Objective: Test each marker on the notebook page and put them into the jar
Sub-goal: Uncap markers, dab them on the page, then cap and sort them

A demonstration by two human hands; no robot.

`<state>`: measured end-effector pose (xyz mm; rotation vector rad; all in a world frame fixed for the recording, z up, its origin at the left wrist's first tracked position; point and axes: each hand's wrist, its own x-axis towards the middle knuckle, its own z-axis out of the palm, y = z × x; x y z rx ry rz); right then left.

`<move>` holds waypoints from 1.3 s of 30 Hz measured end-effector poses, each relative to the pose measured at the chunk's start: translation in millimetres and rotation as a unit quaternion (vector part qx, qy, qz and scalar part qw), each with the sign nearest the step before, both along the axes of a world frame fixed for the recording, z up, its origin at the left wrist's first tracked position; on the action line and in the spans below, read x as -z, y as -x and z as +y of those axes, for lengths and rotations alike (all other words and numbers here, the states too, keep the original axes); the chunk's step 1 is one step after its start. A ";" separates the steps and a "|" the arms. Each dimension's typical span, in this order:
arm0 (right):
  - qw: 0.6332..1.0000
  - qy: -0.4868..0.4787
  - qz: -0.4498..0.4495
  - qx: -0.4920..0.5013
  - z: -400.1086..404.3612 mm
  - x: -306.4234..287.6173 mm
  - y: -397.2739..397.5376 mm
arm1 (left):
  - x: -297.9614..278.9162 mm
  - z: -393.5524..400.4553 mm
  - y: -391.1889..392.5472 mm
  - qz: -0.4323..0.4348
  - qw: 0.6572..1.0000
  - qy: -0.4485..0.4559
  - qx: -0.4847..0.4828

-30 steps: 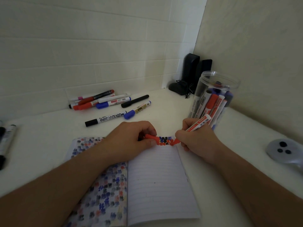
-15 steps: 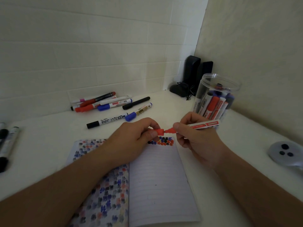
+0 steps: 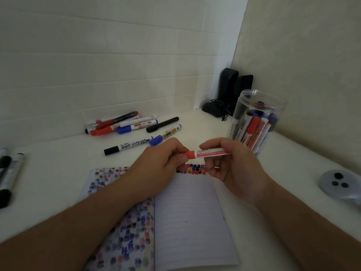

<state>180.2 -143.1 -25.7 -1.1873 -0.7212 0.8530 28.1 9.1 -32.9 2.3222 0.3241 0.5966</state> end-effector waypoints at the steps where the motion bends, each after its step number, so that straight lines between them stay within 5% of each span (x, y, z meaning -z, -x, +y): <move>1: 1.000 -0.010 0.017 0.007 1.5 -2.0 3.4 | -0.6 -0.4 -0.9 -0.014 1.000 0.004 -0.005; 8: 0.999 -0.001 0.030 0.010 5.8 -12.8 19.9 | -2.3 1.8 0.3 -0.031 0.999 -0.018 -0.005; 15: 0.983 0.030 -0.142 0.110 -1.1 -40.9 19.5 | -0.9 2.2 5.4 -0.040 0.999 -0.001 0.020; 23: 0.846 -0.110 -0.296 0.429 -43.5 -137.9 -25.9 | 3.8 9.7 7.7 -0.027 0.999 -0.024 0.031; 27: 0.780 -0.071 -0.367 0.503 -54.5 -161.9 -49.8 | 5.5 10.5 6.6 -0.029 0.999 0.002 0.024; 39: 0.741 0.202 -0.553 0.322 -5.8 -135.2 -50.0 | 10.6 27.0 5.2 0.055 0.992 -0.115 -0.024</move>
